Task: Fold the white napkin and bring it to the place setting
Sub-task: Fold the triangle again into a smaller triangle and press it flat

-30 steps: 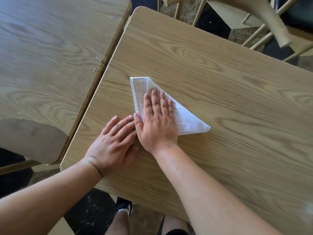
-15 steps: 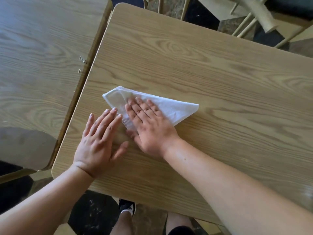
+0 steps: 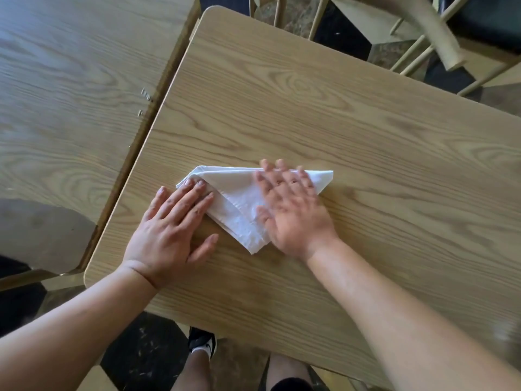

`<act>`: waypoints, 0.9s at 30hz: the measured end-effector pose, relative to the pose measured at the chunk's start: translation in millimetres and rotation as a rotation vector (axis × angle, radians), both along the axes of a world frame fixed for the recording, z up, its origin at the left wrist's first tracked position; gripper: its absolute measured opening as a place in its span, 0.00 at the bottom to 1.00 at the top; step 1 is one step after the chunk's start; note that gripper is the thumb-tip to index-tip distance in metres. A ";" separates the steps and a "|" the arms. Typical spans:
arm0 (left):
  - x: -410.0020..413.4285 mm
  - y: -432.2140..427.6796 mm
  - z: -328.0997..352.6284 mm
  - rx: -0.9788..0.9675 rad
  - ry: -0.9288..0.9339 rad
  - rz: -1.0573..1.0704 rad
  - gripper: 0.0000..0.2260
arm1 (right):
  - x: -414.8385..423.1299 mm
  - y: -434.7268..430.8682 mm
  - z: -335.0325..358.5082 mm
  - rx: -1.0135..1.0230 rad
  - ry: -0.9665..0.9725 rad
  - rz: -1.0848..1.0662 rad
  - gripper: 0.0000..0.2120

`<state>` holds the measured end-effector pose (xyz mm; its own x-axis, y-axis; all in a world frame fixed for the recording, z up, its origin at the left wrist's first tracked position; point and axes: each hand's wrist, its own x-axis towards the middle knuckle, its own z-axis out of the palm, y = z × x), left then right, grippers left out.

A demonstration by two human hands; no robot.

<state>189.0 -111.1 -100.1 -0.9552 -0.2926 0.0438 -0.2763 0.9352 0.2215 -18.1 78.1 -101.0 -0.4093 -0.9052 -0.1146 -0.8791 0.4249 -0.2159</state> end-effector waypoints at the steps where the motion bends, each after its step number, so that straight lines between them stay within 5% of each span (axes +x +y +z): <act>1: -0.3 0.1 0.4 0.000 -0.005 0.001 0.34 | -10.9 11.0 -0.8 0.001 0.005 -0.101 0.31; 5: -1.3 2.3 1.2 0.021 -0.008 0.010 0.34 | -45.0 41.2 -2.6 0.029 0.062 -0.318 0.31; 12: 1.6 2.0 2.6 0.069 0.012 0.022 0.32 | -44.4 38.2 -2.5 0.023 0.071 -0.332 0.31; 18: -47.4 39.9 39.4 0.016 0.296 0.113 0.14 | -44.3 37.2 -3.3 0.032 0.099 -0.332 0.31; 27: -147.7 101.1 4.5 0.156 -0.053 -0.054 0.30 | -48.0 39.9 -6.3 0.076 0.142 -0.286 0.34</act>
<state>41.4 -10.0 -95.6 -0.9696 -0.2400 -0.0485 -0.2415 0.9046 0.3514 -66.0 118.0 -107.3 -0.6625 -0.7423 -0.1005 -0.7410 0.6691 -0.0577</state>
